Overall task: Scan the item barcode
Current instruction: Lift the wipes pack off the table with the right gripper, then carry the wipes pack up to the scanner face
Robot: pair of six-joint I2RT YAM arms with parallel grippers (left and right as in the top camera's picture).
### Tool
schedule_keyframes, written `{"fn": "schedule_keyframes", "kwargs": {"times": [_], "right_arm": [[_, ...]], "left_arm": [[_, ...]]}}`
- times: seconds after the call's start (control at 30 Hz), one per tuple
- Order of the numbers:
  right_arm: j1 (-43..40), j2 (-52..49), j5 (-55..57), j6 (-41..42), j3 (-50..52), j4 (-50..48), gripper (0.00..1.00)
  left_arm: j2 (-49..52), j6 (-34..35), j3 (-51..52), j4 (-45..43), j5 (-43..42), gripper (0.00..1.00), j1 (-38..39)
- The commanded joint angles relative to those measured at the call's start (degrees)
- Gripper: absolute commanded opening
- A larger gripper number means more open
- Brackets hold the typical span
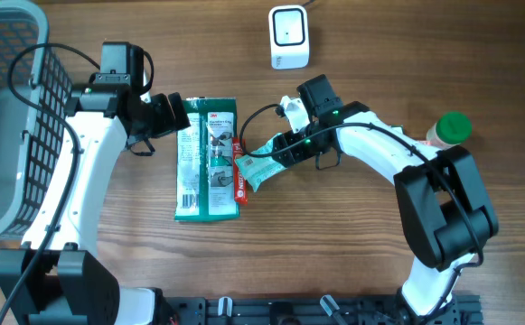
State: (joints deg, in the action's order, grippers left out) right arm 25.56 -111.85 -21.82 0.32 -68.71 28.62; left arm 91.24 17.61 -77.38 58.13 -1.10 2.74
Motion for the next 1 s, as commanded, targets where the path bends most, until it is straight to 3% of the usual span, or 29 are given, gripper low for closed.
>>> {"fn": "schedule_keyframes", "kwargs": {"times": [0.0,0.13,0.2,0.3,0.47,0.57,0.73,0.97], "right_arm": [[0.3,0.7,-5.0,-0.1,2.5,-0.5,0.58],[0.3,0.7,-8.3,-0.1,3.1,-0.6,0.54],[0.3,0.7,-9.5,-0.2,3.1,-1.2,0.31],[-0.2,1.0,-11.1,-0.2,2.4,-1.3,0.14],[-3.9,5.5,-22.4,-1.5,0.2,-0.6,0.05],[-6.7,10.9,-28.5,-3.7,0.2,0.7,0.04],[-10.1,20.6,-37.3,-14.7,0.2,8.3,0.04],[-10.7,27.9,-36.8,-15.5,0.2,12.6,0.04]], "left_arm": [[0.1,-0.9,-0.5,0.0,0.7,1.0,0.1],[0.1,-0.9,-0.5,0.0,0.7,1.0,0.1],[0.1,-0.9,-0.5,0.0,0.7,1.0,0.1],[0.1,-0.9,-0.5,0.0,0.7,1.0,0.1],[0.1,-0.9,-0.5,0.0,0.7,1.0,0.1],[0.1,-0.9,-0.5,0.0,0.7,1.0,0.1],[0.1,-0.9,-0.5,0.0,0.7,1.0,0.1],[0.1,-0.9,-0.5,0.0,0.7,1.0,0.1]]}}
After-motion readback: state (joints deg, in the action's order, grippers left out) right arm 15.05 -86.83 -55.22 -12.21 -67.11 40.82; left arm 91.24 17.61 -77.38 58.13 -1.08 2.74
